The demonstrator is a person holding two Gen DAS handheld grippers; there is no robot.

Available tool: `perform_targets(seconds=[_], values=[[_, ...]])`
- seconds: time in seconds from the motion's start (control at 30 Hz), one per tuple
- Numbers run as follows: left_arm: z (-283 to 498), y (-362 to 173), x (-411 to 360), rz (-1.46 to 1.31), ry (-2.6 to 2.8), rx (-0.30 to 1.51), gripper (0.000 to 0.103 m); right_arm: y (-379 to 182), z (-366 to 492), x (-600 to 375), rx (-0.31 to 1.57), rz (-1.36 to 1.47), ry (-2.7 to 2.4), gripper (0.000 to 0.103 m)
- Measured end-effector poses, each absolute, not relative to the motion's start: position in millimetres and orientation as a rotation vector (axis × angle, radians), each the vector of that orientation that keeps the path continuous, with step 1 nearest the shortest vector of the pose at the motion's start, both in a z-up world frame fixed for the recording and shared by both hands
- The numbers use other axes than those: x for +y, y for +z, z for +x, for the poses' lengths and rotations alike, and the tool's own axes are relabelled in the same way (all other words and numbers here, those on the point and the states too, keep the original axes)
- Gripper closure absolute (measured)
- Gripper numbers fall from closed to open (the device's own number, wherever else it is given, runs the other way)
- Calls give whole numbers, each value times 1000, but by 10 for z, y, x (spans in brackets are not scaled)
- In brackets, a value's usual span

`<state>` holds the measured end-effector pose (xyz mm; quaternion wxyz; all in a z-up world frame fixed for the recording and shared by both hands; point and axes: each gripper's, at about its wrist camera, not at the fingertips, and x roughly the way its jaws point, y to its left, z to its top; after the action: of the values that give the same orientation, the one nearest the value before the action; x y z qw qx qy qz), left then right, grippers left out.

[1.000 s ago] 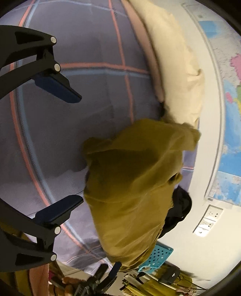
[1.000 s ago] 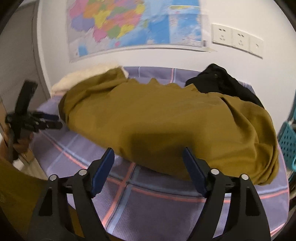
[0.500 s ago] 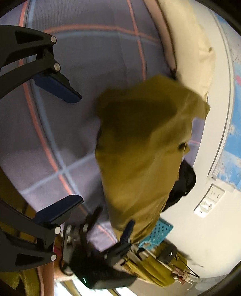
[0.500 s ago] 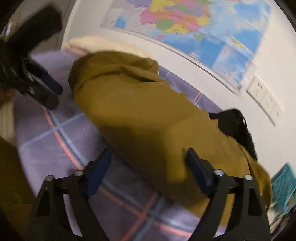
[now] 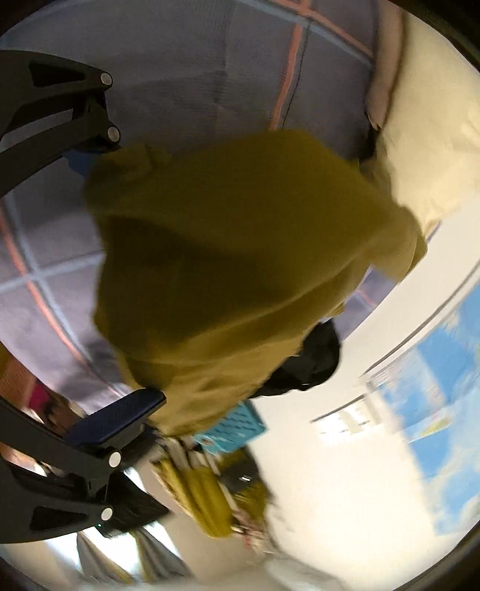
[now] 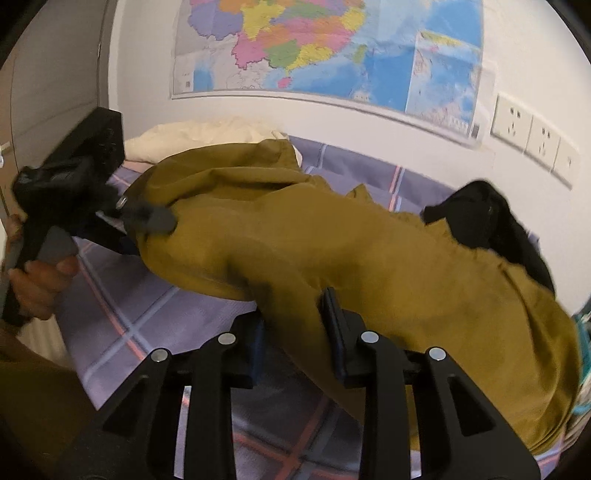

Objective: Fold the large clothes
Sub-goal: 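Grasp the olive shirt bundle with both tools from its sides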

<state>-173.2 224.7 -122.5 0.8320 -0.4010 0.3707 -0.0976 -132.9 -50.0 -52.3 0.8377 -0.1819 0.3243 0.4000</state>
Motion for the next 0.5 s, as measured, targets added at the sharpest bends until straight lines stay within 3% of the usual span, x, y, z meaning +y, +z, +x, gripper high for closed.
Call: perform_targets(seconds=[0.07, 0.17, 0.23, 0.3, 0.5], values=[[-1716, -1229, 2312, -883, -196, 762, 9, -547, -1320, -581, 732, -319, 865, 71], [-1659, -1218, 2310, -857, -166, 757, 11, -517, -1346, -862, 807, -152, 903, 44], [-1607, -1211, 2267, -809, -147, 777, 11, -471, -1367, -1144, 837, -38, 924, 43], [-1582, -1207, 2249, -781, -144, 784, 11, -454, -1344, -1551, 892, 100, 893, 31], [-1472, -1186, 2173, -704, -129, 807, 11, -664, -1224, -2713, 1000, 458, 627, 25]])
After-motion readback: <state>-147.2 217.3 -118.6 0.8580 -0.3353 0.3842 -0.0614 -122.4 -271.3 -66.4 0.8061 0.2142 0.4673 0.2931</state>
